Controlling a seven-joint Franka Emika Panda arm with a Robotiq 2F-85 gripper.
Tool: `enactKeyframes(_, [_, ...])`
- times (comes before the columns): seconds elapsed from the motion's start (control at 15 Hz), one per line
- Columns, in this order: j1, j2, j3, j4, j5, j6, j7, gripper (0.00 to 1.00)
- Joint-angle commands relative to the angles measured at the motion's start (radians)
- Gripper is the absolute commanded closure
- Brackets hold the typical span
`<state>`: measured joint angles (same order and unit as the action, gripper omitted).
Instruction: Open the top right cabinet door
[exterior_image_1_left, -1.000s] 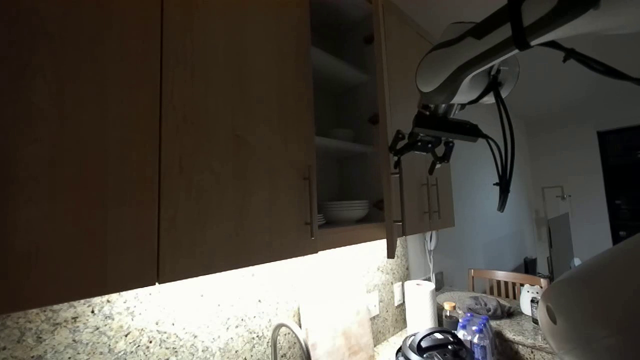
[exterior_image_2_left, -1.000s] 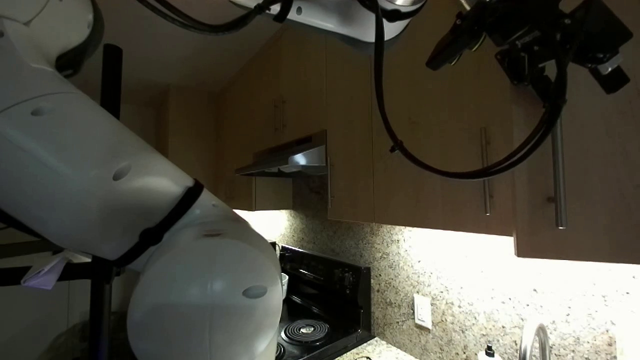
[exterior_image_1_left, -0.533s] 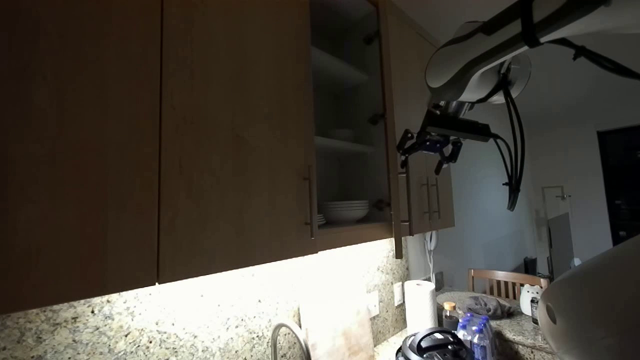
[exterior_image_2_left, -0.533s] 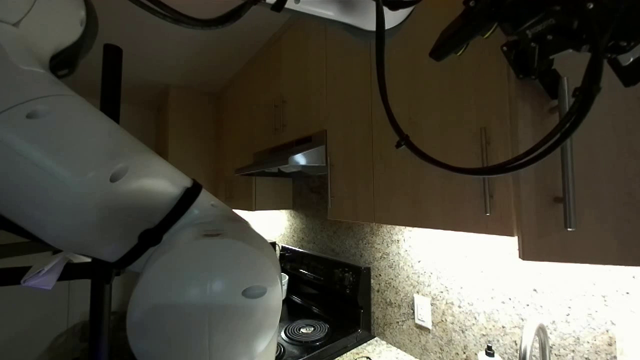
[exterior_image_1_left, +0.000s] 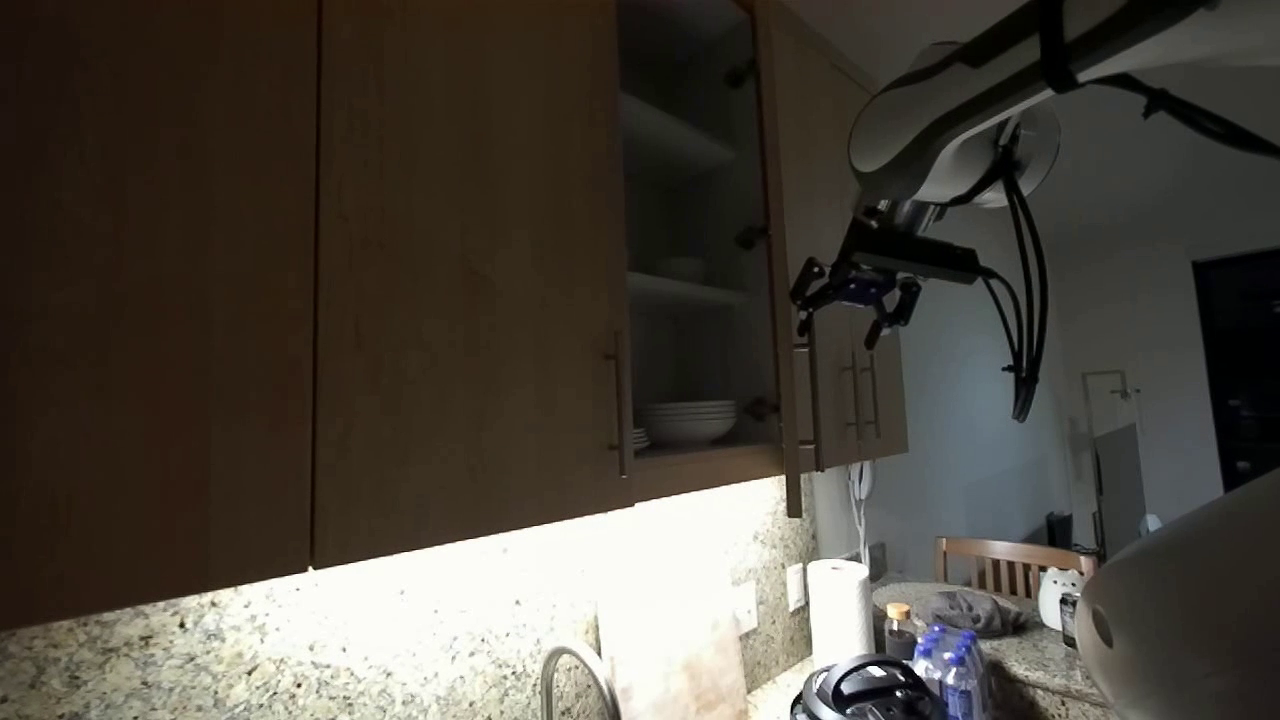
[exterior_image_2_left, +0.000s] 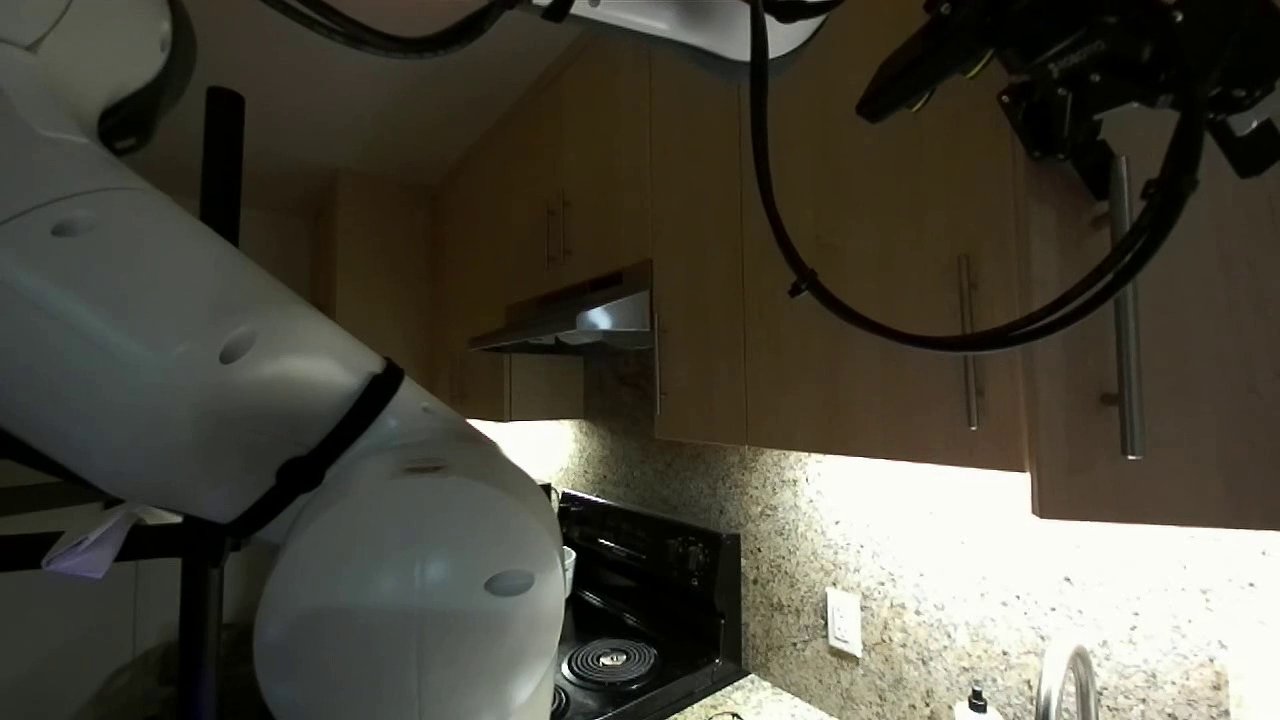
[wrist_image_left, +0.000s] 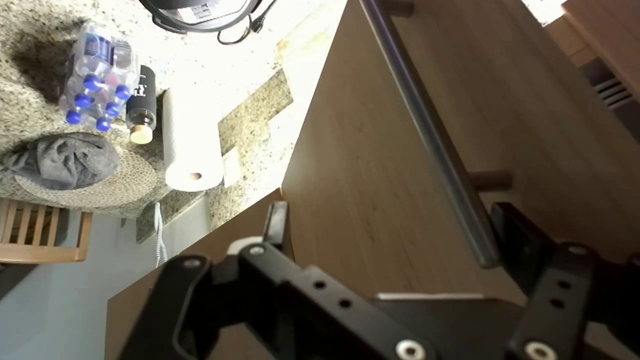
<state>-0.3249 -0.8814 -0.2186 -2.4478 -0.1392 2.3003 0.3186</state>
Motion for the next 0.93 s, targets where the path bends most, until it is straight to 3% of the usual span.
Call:
enactKeyframes(0.0, [-0.042,0.013,0.021,0.004,0.017,0.024,-0.013,0.00])
enactKeyframes(0.47, [-0.146,0.005,0.066,-0.012,-0.031,0.083,0.068,0.00])
enactKeyframes(0.87, [-0.194,-0.058,0.054,-0.038,-0.024,0.115,0.061,0.00])
